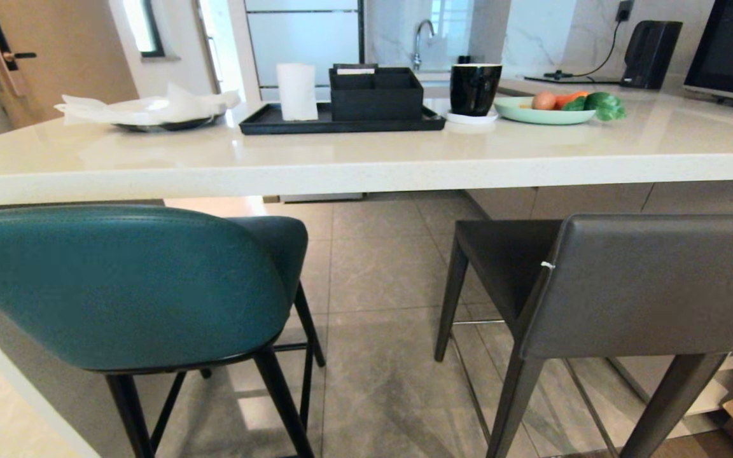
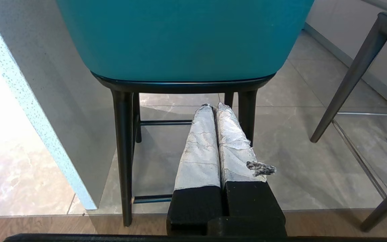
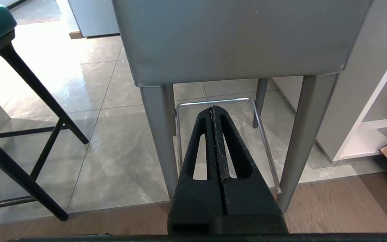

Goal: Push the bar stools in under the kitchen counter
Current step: Pull the gray chair out from under the dining table

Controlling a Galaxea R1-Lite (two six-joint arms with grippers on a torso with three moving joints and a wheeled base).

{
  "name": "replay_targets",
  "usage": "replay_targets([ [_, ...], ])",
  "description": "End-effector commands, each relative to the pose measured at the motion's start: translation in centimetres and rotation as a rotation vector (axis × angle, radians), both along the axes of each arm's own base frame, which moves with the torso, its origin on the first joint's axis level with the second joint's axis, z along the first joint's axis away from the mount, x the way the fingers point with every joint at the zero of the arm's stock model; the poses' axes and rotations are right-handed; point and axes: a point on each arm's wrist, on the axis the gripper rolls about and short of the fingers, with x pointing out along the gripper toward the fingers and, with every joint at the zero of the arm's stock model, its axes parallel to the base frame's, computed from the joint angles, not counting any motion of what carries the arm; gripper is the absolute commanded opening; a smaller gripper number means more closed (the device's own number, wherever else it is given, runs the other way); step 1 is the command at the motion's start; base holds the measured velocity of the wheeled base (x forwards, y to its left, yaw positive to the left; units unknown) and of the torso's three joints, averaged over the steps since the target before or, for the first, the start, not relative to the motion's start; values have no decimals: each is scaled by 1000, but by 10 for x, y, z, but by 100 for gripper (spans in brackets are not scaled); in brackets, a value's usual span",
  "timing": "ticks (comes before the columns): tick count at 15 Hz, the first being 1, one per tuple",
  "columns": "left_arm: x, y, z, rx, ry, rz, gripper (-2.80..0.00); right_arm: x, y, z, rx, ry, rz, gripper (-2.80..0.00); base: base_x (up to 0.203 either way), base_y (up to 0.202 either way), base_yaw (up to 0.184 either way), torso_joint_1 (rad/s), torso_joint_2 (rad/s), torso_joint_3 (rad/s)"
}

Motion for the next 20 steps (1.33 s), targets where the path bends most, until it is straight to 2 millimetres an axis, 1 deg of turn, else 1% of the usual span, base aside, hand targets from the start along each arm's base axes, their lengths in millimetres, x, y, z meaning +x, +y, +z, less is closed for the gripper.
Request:
replay_targets([
  [1, 0, 0, 0, 0, 1, 0, -280, 0, 0, 0, 1, 3, 0, -280, 0, 0, 0, 0, 0, 0],
  [4, 0, 0, 0, 0, 1, 0, -280, 0, 0, 0, 1, 2, 0, -280, 3, -64, 2, 3, 3, 2],
  [20, 0, 0, 0, 0, 1, 0, -280, 0, 0, 0, 1, 3, 0, -280, 0, -194, 0, 2, 2, 2],
])
